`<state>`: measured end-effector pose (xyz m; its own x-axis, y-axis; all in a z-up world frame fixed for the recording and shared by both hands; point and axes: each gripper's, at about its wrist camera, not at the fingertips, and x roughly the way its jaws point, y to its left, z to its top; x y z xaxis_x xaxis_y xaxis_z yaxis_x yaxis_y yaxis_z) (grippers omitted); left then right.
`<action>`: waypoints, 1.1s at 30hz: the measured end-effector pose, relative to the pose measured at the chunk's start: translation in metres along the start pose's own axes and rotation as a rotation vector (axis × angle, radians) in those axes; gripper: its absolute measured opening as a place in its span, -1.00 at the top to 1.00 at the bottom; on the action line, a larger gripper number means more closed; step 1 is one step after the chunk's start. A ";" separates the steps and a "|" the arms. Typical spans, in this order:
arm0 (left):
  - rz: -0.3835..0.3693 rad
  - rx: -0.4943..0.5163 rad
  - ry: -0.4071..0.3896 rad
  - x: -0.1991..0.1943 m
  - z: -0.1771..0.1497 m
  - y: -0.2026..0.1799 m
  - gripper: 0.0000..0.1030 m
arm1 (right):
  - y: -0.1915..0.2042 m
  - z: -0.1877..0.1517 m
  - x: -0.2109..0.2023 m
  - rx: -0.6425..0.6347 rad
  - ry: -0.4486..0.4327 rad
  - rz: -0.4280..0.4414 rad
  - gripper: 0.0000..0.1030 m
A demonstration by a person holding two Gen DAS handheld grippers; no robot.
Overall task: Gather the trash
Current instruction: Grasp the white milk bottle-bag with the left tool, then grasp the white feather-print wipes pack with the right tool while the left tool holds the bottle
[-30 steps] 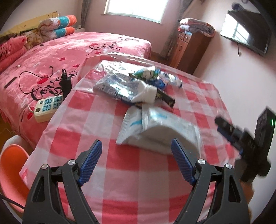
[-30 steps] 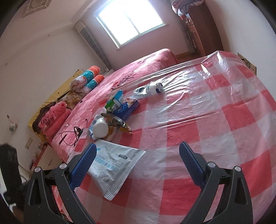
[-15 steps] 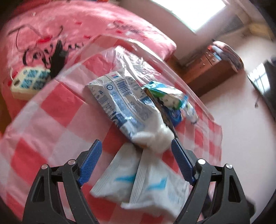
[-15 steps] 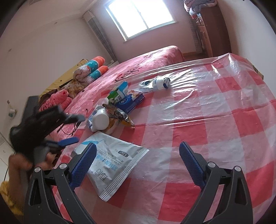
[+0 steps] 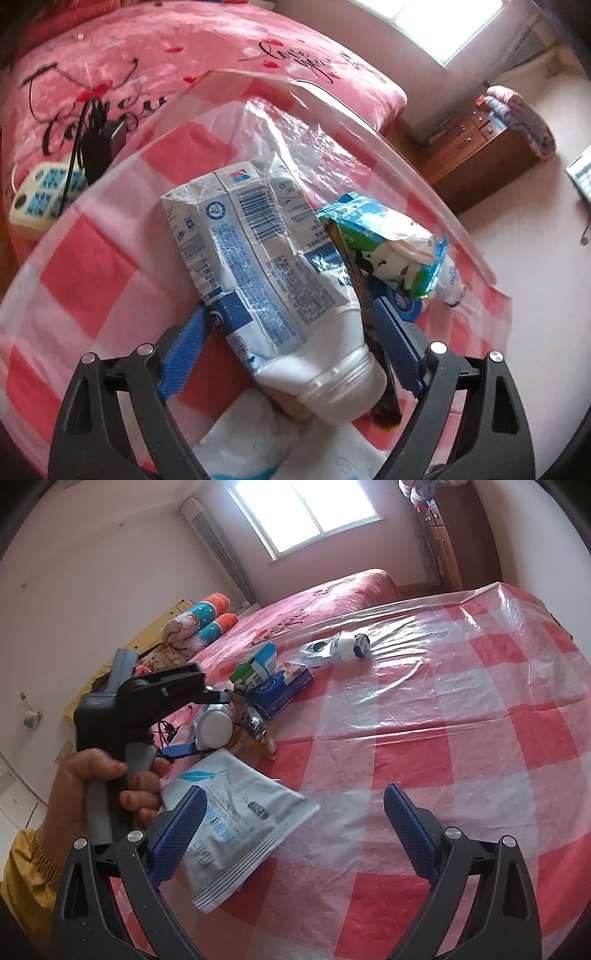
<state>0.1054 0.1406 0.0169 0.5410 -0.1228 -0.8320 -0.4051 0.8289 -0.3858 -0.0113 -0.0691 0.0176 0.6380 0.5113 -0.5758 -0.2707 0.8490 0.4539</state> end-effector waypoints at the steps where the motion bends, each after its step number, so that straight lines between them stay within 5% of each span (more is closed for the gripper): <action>1: 0.019 0.015 0.001 0.002 0.002 -0.003 -0.71 | 0.000 0.000 0.000 0.000 -0.001 0.002 -0.85; 5: 0.096 0.092 0.014 0.008 0.004 -0.015 -0.71 | -0.001 0.000 0.000 0.001 0.005 0.011 -0.85; 8: 0.149 0.140 -0.004 0.006 0.000 -0.018 -0.53 | 0.000 0.001 0.002 -0.003 0.014 0.020 -0.85; 18: 0.090 0.236 0.010 -0.011 -0.025 -0.009 -0.38 | 0.004 -0.001 0.007 -0.029 0.045 0.028 -0.85; 33: -0.025 0.481 0.043 -0.063 -0.120 -0.015 -0.34 | -0.020 -0.002 -0.003 0.050 0.050 -0.005 -0.85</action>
<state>-0.0108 0.0701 0.0276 0.5113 -0.1595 -0.8444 -0.0002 0.9826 -0.1857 -0.0090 -0.0871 0.0088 0.6025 0.5138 -0.6107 -0.2305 0.8447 0.4831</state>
